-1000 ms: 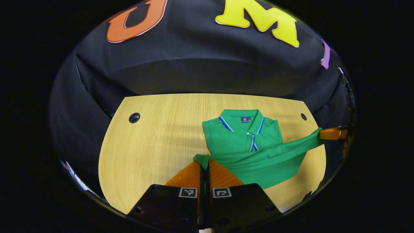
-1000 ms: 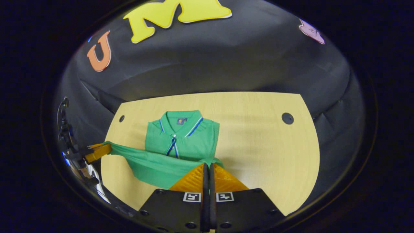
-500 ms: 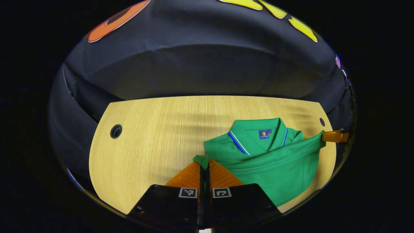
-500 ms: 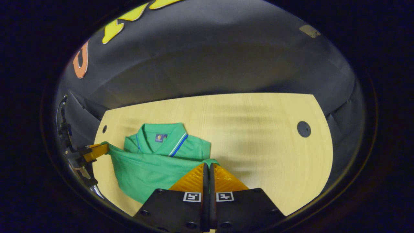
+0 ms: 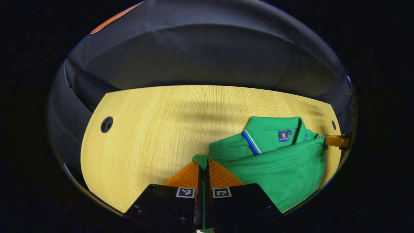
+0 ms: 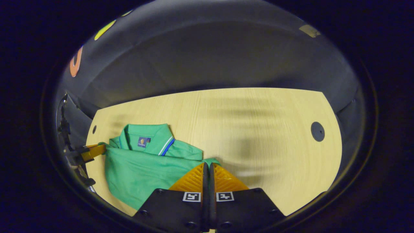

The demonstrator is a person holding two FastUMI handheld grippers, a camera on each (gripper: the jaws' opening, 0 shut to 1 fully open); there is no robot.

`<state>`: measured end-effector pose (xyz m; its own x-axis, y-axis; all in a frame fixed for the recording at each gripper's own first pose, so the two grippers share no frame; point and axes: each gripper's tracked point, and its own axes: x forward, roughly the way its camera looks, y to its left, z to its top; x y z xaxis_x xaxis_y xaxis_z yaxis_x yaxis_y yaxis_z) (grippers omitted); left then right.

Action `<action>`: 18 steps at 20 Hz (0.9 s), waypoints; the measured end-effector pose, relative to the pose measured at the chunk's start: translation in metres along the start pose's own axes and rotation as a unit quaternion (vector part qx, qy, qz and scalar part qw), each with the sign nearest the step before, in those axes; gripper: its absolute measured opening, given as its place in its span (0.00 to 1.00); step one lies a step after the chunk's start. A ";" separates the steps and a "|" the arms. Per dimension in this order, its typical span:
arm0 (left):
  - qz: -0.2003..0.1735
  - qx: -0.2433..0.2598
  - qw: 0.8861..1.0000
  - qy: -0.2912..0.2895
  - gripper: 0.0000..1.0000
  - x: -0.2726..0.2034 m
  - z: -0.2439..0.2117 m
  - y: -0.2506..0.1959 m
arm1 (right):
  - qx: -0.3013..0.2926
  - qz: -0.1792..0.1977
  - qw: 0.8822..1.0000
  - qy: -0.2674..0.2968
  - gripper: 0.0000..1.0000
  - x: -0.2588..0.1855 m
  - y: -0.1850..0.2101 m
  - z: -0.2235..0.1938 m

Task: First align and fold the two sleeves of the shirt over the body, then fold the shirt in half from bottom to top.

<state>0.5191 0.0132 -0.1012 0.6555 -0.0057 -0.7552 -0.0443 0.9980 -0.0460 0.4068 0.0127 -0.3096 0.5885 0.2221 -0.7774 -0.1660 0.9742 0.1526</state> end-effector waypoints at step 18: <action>0.010 -0.016 0.979 -0.202 0.98 -0.254 0.067 0.044 | 0.021 -0.022 0.986 -0.165 0.97 -0.240 0.042 0.015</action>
<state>0.4009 0.0626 0.1320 0.8989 0.0462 -0.4358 -0.0795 0.9951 -0.0586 0.2710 0.0015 -0.1075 0.8213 0.1744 -0.5431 -0.1069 0.9823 0.1539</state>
